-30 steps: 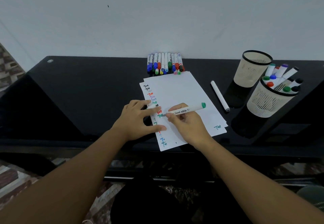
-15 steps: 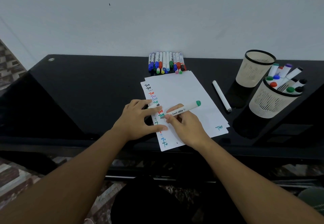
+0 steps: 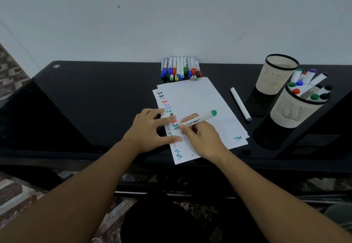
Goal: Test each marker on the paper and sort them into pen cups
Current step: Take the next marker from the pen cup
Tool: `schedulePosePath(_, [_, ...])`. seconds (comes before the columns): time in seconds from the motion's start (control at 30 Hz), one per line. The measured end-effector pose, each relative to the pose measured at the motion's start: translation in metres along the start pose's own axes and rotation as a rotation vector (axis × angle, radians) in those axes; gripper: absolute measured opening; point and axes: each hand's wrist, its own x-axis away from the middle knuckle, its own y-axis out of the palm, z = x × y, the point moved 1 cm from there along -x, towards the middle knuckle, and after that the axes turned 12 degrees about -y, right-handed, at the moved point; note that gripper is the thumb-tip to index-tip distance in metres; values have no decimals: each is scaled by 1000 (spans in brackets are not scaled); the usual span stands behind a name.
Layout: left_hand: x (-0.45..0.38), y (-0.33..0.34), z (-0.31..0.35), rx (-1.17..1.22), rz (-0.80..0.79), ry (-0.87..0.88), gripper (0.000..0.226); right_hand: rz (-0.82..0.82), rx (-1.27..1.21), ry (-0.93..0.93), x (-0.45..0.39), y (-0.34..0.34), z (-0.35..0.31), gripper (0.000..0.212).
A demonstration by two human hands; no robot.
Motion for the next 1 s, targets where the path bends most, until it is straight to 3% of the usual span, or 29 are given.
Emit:
schedulePosePath(0.13, [1,1,0,0,-6,-7,94,-25,9,-5,3,-1,1,16])
schedulePosePath(0.3, [0,0,1,7,-3,-12,94,61,-89,-1,2,-1,5,10])
schedulePosePath(1.0, [1,1,0,17,4,-11,95,35,21,28,2,-3,2,21])
